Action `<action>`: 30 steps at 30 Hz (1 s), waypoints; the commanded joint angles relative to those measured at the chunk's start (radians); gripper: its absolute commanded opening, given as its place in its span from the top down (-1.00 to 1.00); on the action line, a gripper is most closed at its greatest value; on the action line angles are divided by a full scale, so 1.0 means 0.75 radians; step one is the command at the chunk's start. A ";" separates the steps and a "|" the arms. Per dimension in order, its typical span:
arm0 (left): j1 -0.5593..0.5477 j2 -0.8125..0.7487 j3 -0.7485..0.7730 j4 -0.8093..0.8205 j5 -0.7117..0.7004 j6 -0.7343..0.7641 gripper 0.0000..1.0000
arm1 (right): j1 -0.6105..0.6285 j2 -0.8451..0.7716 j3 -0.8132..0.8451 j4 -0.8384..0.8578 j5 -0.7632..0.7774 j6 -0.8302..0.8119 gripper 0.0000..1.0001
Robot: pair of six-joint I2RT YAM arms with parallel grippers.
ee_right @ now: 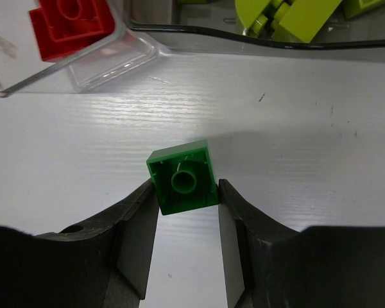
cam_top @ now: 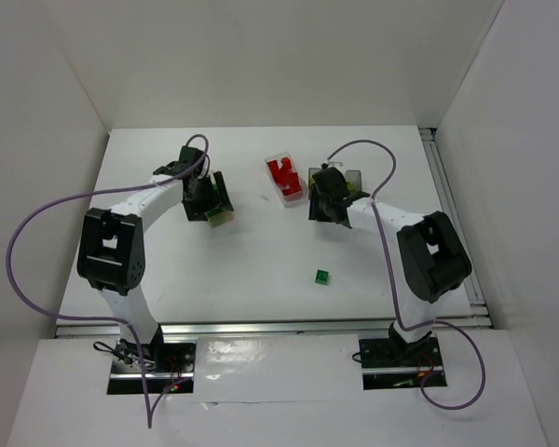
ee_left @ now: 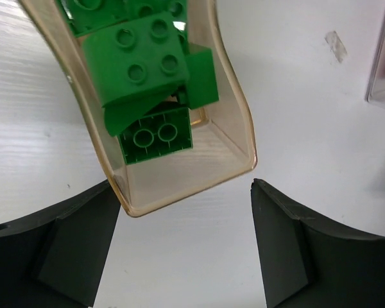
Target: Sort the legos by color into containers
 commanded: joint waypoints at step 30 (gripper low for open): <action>0.422 -0.555 0.086 -0.419 -0.370 0.032 -0.85 | 0.531 0.752 1.351 -0.271 -0.052 -0.160 -0.21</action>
